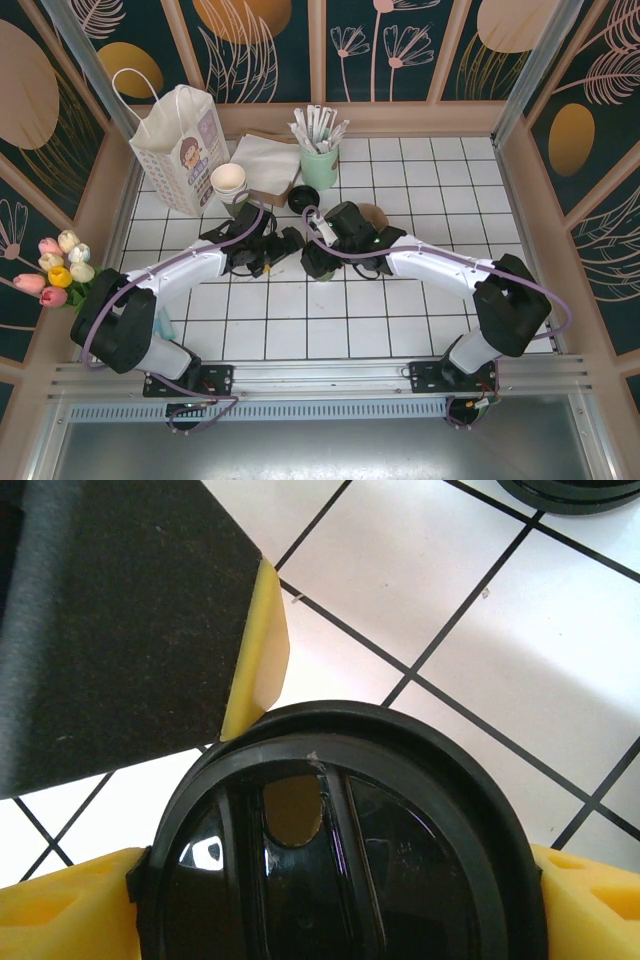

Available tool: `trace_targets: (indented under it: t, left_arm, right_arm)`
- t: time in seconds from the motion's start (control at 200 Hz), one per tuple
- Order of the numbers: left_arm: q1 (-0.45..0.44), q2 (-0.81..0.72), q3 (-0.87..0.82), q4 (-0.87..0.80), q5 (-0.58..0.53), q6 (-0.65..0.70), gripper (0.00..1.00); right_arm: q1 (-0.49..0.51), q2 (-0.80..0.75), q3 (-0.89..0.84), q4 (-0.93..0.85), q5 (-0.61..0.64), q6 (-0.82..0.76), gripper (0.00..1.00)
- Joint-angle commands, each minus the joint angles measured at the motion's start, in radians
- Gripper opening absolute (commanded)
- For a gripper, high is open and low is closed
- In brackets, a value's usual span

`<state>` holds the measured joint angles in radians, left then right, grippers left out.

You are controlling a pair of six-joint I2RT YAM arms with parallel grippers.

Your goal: Pack the takeout coffee

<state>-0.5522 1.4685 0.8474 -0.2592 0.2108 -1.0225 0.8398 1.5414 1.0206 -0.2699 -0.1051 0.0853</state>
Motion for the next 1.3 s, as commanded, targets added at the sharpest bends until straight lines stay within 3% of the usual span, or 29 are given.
trace_targets:
  t: [0.0,0.19,0.39,0.696,0.996,1.296]
  left_arm:
    - [-0.007,-0.042,0.013,-0.022,-0.05,0.014,0.98]
    - [-0.008,-0.084,-0.014,-0.025,-0.106,-0.004,0.98]
    - [-0.004,-0.178,-0.038,-0.052,-0.271,-0.047,0.98]
    - [0.015,-0.243,-0.068,-0.075,-0.432,-0.084,0.98]
    - [0.046,-0.287,-0.064,-0.06,-0.459,-0.068,0.98]
    - [0.065,-0.335,-0.088,-0.045,-0.468,-0.105,0.99]
  right_arm:
    - [-0.011,0.026,-0.014,-0.017,0.021,-0.002,0.78]
    - [-0.016,0.007,-0.009,-0.014,0.049,0.005,0.74]
    - [-0.07,-0.005,0.031,0.004,0.064,0.035,0.73]
    - [-0.197,0.138,0.134,0.065,0.253,0.123,0.73]
    - [-0.319,0.289,0.304,0.128,0.305,0.217,0.72]
    - [-0.379,0.435,0.461,0.237,0.311,0.261,0.72]
